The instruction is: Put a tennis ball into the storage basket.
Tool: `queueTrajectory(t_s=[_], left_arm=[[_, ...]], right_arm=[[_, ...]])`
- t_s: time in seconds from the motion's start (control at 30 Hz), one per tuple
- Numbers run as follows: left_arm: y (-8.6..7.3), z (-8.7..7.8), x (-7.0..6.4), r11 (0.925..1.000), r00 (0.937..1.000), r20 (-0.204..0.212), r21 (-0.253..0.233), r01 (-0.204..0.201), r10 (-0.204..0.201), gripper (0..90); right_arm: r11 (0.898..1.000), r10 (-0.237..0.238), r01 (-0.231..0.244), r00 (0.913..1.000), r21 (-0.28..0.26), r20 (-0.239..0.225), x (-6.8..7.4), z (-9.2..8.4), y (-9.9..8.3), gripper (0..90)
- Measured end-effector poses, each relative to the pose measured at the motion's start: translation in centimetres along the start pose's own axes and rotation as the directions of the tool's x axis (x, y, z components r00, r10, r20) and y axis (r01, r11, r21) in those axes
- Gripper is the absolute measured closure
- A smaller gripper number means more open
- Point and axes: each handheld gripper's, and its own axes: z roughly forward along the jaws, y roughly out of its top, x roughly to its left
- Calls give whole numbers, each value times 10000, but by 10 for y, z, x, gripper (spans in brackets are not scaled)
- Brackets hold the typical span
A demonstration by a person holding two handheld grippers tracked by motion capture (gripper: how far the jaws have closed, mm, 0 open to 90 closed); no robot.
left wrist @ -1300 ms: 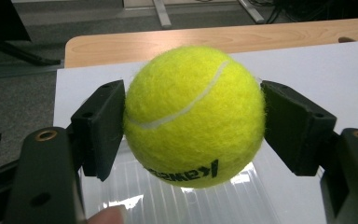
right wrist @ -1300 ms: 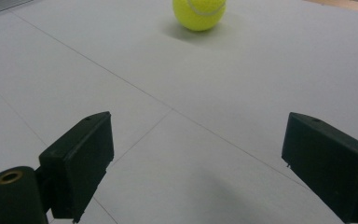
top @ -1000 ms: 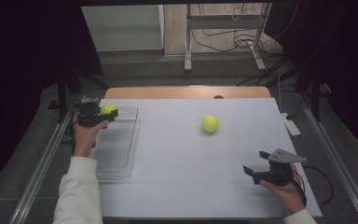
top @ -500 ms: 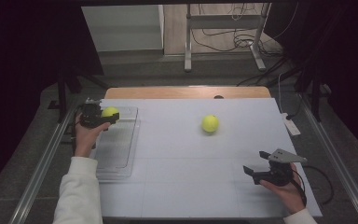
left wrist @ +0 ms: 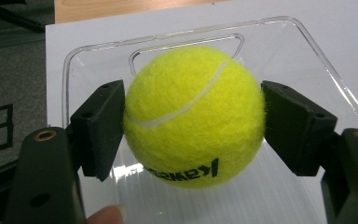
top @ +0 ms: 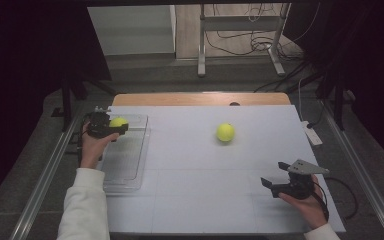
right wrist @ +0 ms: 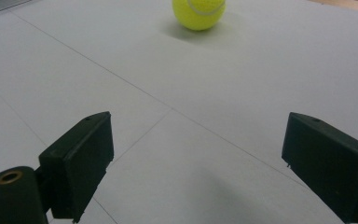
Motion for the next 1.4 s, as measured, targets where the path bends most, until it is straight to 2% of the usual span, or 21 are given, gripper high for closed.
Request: queueTrajectory(t_s=[0.17, 0.27, 0.33, 0.37, 0.67, 0.83, 0.93, 0.97, 1.07, 1.13, 1.23, 1.3, 1.4], left_arm=[[0, -1, 0, 10000, 10000, -86, -23, 23, -23, 258], [2, -8, 0, 9976, 9995, 217, -649, 252, -238, 181], [3, -10, -1, 9968, 9992, 310, -757, 262, -239, 161], [4, -13, -1, 9955, 9981, 547, -888, 335, -287, 155], [5, -15, -2, 9932, 9964, 794, -1096, 394, -308, 148], [5, -18, -6, 9910, 9938, 1077, -1281, 397, -259, 148], [5, -22, -10, 9884, 9896, 1429, -1473, 367, -154, 148], [5, -22, -10, 9884, 9896, 1429, -1473, 367, -154, 148], [3, -29, -18, 9845, 9822, 1874, -1739, 233, 99, 148], [2, -32, -23, 9818, 9798, 1973, -1896, 69, 312, 146], [0, -35, -31, 9792, 9726, 2245, -2025, -144, 607, 146], [0, -36, -33, 9788, 9711, 2277, -2036, -241, 713, 147], [-2, -39, -43, 9758, 9643, 2450, -2138, -470, 1001, 147]], right_arm=[[10000, -20, 20, 10000, 5, 6, 0, 0, 0, 92], [10000, -11, 11, 10000, 12, -11, 0, 0, 0, 91], [10000, 4, -4, 10000, 19, -8, 0, 0, 0, 91], [10000, -4, 4, 10000, 19, -6, 0, 0, 0, 91], [10000, 15, -15, 10000, -12, -2, 0, 0, 0, 91], [10000, 5, -5, 10000, -2, 9, 0, -1, 0, 91], [10000, 9, -9, 10000, 3, 11, -1, -1, 0, 91], [10000, 9, -9, 10000, 3, 11, -1, -1, 0, 91], [10000, 10, -10, 10000, 8, 30, -1, -1, 0, 92], [10000, -6, 6, 10000, 6, 59, 0, -1, -1, 91], [10000, 3, -3, 10000, -35, 62, 0, -2, -1, 92], [10000, 11, -11, 10000, -41, 77, 0, -2, -1, 92], [10000, 28, -28, 9999, -44, 103, -1, -2, -1, 92]])
